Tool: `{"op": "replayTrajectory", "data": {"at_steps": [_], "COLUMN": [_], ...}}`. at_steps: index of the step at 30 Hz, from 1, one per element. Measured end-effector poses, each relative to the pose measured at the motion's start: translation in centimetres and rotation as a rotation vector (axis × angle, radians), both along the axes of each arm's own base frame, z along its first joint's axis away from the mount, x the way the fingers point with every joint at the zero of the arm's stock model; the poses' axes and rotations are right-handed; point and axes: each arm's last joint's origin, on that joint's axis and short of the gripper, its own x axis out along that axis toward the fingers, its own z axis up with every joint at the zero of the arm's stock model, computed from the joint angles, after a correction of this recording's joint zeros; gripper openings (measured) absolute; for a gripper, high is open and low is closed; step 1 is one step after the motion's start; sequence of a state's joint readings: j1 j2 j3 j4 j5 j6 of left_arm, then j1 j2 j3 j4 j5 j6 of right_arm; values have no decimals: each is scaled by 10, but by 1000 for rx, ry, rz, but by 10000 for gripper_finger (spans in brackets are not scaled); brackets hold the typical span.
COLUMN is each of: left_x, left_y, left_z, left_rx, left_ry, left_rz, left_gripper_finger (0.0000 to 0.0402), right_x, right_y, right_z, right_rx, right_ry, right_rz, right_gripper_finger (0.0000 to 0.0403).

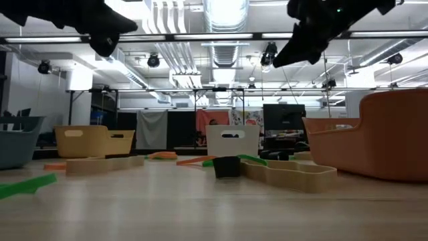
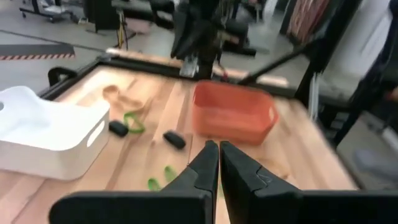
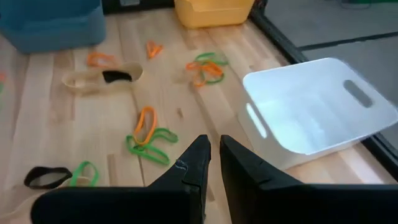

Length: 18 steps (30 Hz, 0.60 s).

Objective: Sort rubber bands into baskets
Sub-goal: Put the orange rubber band into the orange bin

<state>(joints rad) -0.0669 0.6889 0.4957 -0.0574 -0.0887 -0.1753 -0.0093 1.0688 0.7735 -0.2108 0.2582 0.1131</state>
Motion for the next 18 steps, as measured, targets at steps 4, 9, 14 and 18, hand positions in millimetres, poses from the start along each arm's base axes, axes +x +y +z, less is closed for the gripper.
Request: {"op": "replayTrajectory", "data": {"at_steps": [4,9,14,18], "left_x": [3,6,8,10], "left_y": [0,0,0,0], "left_z": [-10,-18,-21,-24], "left_rx": [38,44,86,147], "left_ry": [63,144,190,211], "left_rz": [-10,-12,-26,-34], "left_gripper_finger": [0,0,0,0], "right_x": [15,34,56,79], "right_y": [0,1,0,0], "right_z": [-6,-12,-11,-6], "right_rx": [-42,-88,-101,-102], "right_ry": [53,113,128,121], "right_rz": [46,102,109,108], "right_gripper_finger": [34,34,34,34]}}
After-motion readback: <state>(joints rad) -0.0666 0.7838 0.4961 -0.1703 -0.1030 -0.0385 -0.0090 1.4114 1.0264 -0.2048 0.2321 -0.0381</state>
